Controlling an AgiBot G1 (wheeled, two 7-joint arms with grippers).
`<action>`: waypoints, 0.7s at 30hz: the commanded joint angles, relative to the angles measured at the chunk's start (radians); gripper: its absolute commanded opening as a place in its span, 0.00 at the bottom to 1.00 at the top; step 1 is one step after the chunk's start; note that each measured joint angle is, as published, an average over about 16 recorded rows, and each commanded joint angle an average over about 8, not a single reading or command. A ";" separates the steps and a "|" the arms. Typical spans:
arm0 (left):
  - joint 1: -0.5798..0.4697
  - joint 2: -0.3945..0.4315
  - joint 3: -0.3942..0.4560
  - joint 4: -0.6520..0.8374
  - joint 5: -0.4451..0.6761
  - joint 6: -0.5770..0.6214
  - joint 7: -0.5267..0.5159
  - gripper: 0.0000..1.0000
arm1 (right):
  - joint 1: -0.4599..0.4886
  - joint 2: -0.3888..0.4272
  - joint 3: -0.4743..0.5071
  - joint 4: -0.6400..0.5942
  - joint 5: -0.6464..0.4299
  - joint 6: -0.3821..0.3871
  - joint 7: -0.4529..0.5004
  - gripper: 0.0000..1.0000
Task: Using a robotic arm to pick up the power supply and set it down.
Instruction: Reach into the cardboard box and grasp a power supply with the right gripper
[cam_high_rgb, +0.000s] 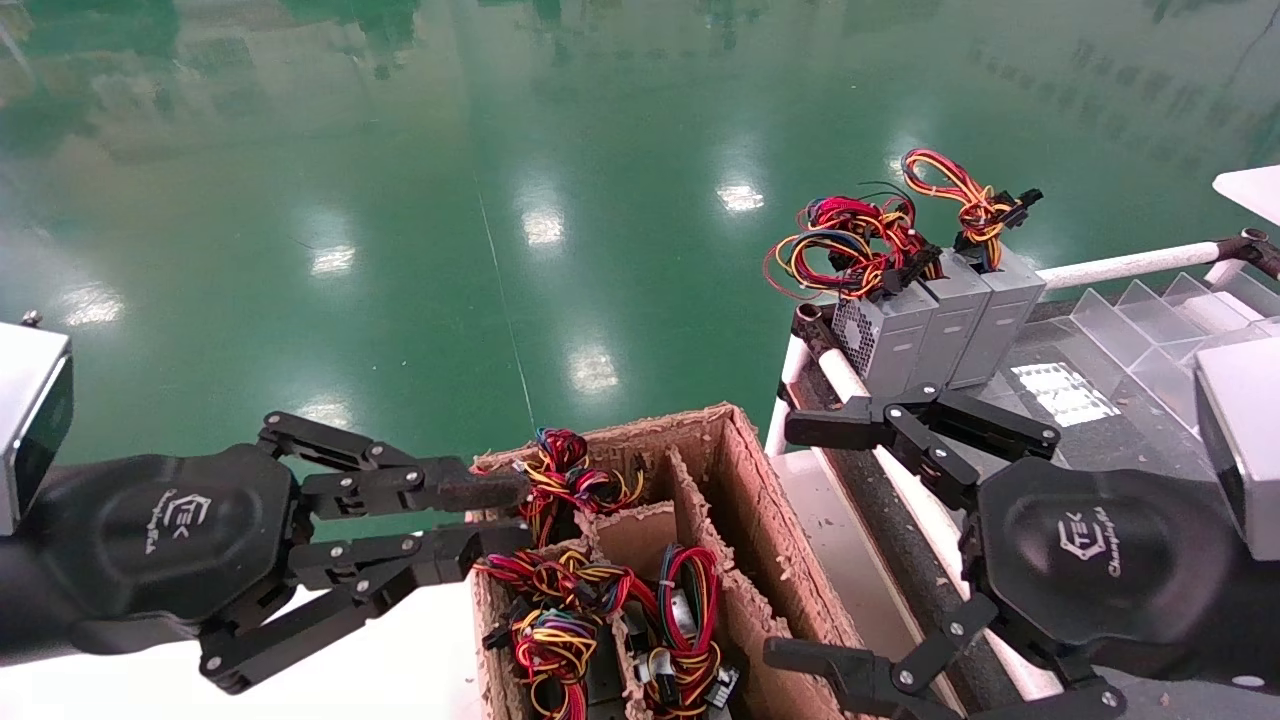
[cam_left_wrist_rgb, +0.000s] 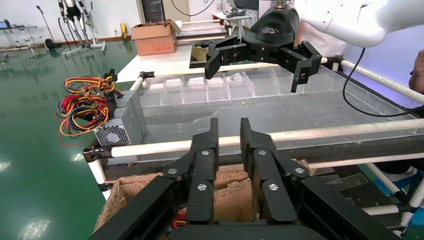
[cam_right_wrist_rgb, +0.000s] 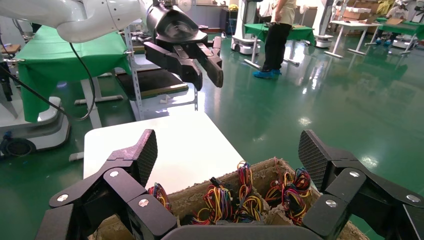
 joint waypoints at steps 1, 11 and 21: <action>0.000 0.000 0.000 0.000 0.000 0.000 0.000 1.00 | -0.002 0.001 0.000 -0.001 -0.001 0.001 -0.002 1.00; 0.000 0.000 0.000 0.000 0.000 0.000 0.000 1.00 | 0.030 -0.027 -0.063 -0.001 -0.088 0.027 0.076 1.00; 0.000 0.000 0.000 0.001 0.000 0.000 0.000 1.00 | 0.055 -0.080 -0.151 0.007 -0.198 0.042 0.172 1.00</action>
